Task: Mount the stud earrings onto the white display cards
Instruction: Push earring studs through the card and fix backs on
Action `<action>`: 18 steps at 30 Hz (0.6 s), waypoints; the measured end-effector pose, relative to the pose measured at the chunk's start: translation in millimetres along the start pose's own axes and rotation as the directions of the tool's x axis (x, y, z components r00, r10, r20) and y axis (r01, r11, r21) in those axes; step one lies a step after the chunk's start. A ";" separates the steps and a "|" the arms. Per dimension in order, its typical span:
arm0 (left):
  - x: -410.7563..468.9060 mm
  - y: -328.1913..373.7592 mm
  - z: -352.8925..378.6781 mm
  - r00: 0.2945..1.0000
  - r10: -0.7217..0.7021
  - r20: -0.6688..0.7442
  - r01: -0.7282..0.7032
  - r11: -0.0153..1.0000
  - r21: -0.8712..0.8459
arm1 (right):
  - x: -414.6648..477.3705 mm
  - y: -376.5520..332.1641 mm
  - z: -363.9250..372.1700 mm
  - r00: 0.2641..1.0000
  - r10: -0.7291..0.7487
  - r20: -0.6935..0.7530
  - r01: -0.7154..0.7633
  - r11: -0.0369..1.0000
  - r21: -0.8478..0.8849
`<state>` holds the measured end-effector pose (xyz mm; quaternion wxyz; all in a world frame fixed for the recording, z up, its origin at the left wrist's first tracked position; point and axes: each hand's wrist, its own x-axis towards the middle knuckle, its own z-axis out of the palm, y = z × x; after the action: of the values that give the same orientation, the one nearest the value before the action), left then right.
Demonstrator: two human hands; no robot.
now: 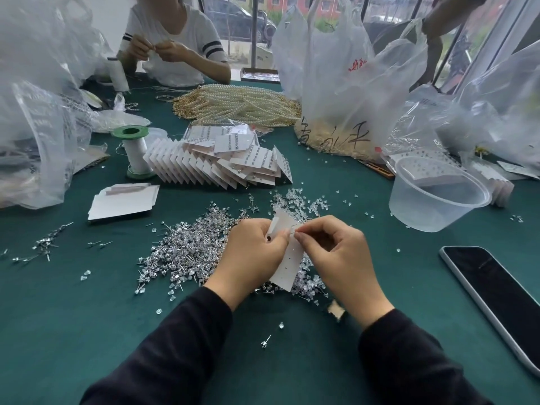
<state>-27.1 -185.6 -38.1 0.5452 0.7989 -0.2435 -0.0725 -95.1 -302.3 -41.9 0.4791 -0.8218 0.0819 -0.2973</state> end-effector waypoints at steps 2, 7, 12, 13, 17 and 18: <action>0.2 0.0 -0.4 1.000 0.011 0.003 -0.011 1.000 0.010 | -0.4 0.2 0.6 1.000 -0.008 0.007 0.008 1.000 0.007; 0.3 -0.8 -0.6 0.999 0.039 -0.009 -0.039 0.999 0.035 | -0.4 0.7 -0.8 1.000 -0.009 -0.011 0.009 0.999 0.052; 0.6 -2.9 -0.5 0.995 0.093 -0.018 -0.091 0.991 0.095 | -1.3 0.9 0.4 0.999 -0.032 0.007 0.032 0.998 0.052; 0.4 -2.9 -0.3 0.994 0.106 -0.020 -0.103 0.989 0.109 | -1.5 1.1 0.9 0.999 -0.040 0.002 0.040 0.998 0.044; -2.6 -1.7 0.4 0.986 0.162 -0.031 -0.154 0.973 0.173 | -2.1 2.1 2.9 0.998 -0.063 -0.014 0.063 0.998 -0.007; -3.2 -1.8 0.4 0.985 0.171 -0.027 -0.163 0.968 0.188 | -2.4 2.2 3.4 0.998 -0.067 -0.013 0.067 0.998 -0.012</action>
<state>-29.5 -184.0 -40.3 0.4780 0.8240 -0.3039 0.0140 -94.7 -299.9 -46.0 0.4635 -0.8248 0.0594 -0.3183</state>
